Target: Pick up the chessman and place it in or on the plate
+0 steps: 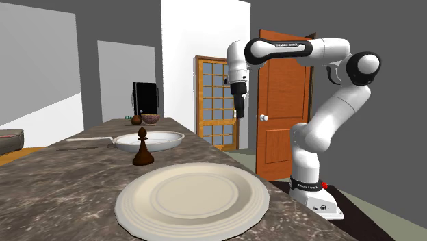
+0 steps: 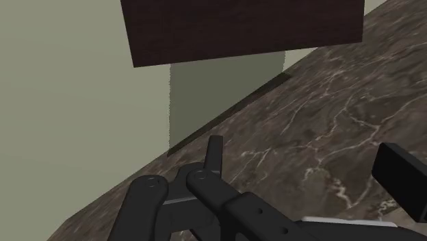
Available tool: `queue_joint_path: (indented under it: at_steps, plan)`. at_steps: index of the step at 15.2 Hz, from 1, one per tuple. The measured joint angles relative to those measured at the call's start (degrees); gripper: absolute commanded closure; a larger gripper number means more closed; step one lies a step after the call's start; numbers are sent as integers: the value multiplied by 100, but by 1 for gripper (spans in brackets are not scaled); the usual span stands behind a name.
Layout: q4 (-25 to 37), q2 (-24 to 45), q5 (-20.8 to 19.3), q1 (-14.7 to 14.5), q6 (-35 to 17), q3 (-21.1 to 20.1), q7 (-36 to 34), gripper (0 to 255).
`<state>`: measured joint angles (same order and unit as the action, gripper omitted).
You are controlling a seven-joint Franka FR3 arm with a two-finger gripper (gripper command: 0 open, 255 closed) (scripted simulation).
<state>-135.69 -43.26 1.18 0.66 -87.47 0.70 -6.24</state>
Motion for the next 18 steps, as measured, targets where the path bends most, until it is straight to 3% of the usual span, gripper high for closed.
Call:
queue_joint_path:
  at_steps: [11,18]
  plan:
    - [801,1272,607,-359,-609,-725,-766,0]
    - [1822,2433,812,-567,-909,-1251,-1377,0]
